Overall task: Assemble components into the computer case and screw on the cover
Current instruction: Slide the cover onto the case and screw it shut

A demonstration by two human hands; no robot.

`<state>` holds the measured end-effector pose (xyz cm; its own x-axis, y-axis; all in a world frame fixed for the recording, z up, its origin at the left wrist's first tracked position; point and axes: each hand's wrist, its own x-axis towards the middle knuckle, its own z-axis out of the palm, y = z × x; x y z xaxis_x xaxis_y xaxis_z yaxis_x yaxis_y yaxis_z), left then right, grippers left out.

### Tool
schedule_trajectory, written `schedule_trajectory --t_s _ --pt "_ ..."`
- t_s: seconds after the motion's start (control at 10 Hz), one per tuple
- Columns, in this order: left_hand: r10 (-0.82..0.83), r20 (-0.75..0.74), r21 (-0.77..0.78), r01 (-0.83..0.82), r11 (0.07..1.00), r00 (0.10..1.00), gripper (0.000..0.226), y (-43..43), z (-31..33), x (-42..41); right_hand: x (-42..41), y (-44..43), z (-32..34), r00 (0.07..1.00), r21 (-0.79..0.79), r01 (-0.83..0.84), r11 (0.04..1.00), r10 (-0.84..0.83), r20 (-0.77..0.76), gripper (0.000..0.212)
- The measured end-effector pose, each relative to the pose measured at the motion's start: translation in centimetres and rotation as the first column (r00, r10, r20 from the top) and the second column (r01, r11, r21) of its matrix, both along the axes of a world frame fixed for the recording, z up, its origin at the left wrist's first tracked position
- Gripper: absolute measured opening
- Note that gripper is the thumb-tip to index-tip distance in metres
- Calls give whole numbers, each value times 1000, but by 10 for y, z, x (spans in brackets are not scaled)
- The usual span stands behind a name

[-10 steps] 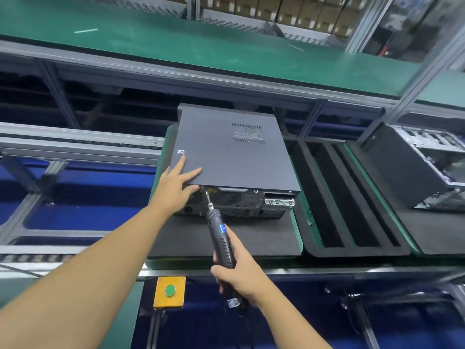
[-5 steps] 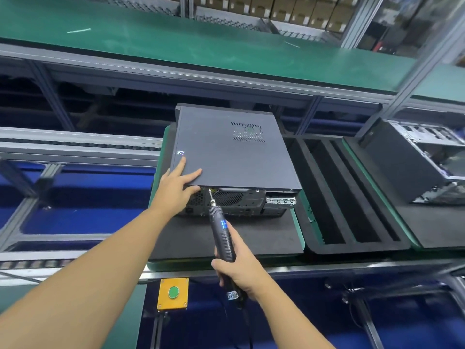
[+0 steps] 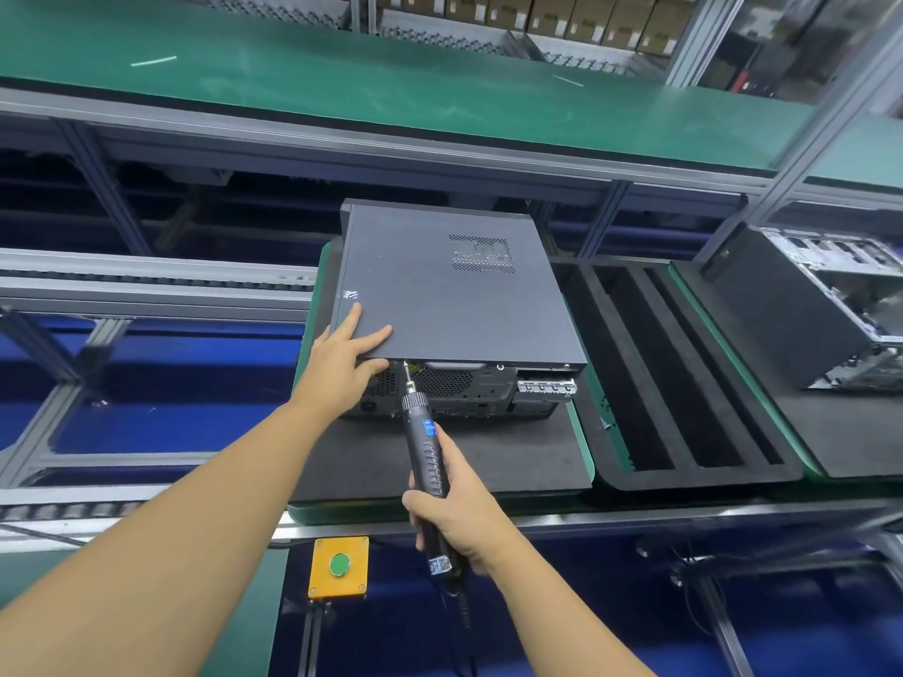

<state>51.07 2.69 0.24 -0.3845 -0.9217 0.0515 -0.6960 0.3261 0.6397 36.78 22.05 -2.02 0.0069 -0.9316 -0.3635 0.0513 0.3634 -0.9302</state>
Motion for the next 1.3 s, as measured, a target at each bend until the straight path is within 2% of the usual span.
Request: schedule_trajectory --t_s 0.1,0.2,0.3,0.6,0.7,1.1,1.2,1.3 --pt "3 10 -1 -3 1000 1000 49 0 1 0 9 -1 4 993 27 26 999 -29 116 81" --pt "5 9 -1 -5 1000 1000 49 1 2 -1 19 -1 9 969 24 48 999 -52 243 65" --pt "8 8 5 -8 1000 1000 49 1 3 -1 23 -1 14 952 32 67 997 -73 298 56" --pt "2 6 15 -3 1000 1000 49 1 4 -2 26 -3 21 943 21 72 997 -75 325 57" --pt "4 0 19 -4 1000 1000 50 1 5 -2 27 -3 22 943 7 68 998 -67 327 51" --pt "6 4 15 -6 1000 1000 50 2 4 -1 30 -5 17 923 12 78 997 -77 378 55" --pt "3 4 12 -3 1000 1000 50 1 4 -1 27 -5 14 982 22 47 999 -50 180 77" --pt "3 0 13 -3 1000 1000 50 2 4 -1 24 -5 15 999 11 24 1000 -24 26 96"
